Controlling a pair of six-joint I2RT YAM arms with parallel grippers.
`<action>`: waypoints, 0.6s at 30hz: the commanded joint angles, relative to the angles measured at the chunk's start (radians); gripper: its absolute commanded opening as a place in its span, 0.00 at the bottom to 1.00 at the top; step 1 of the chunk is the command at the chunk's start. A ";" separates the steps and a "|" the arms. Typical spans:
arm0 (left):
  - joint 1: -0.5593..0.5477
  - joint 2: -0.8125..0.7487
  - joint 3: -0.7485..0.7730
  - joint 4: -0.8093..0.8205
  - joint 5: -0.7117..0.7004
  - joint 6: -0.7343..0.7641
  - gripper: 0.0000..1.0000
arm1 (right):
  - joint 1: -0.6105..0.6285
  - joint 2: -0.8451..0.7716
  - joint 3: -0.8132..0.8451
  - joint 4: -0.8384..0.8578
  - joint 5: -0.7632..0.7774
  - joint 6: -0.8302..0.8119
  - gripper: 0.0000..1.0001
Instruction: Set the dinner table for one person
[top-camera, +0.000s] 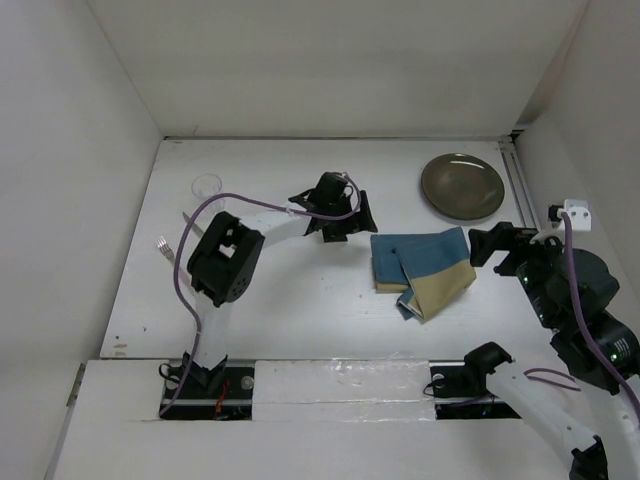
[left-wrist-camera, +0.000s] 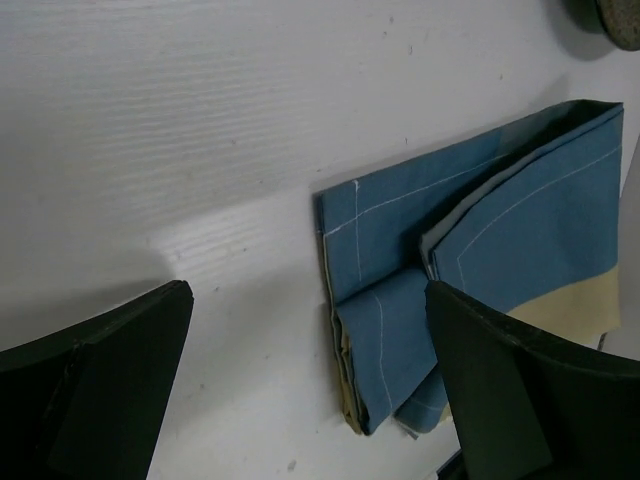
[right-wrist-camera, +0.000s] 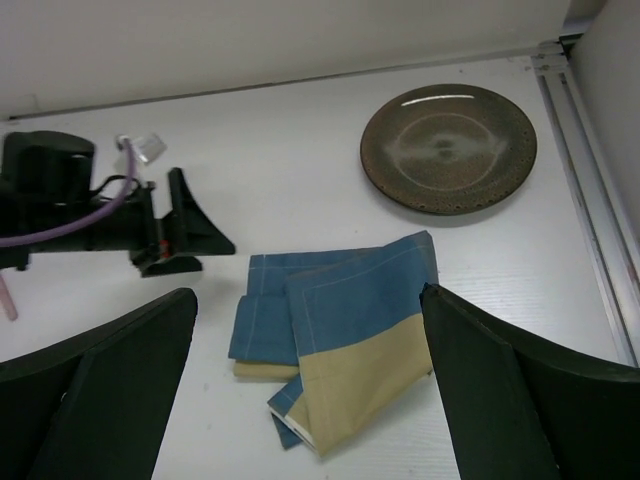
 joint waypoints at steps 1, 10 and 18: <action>-0.040 0.038 0.129 0.028 0.064 -0.005 1.00 | 0.003 -0.035 0.025 0.024 -0.043 -0.009 1.00; -0.080 0.180 0.231 -0.009 0.041 -0.016 0.86 | 0.003 -0.084 0.005 0.014 -0.065 -0.009 1.00; -0.090 0.227 0.249 -0.050 0.001 -0.026 0.66 | 0.003 -0.102 0.005 0.024 -0.074 -0.009 1.00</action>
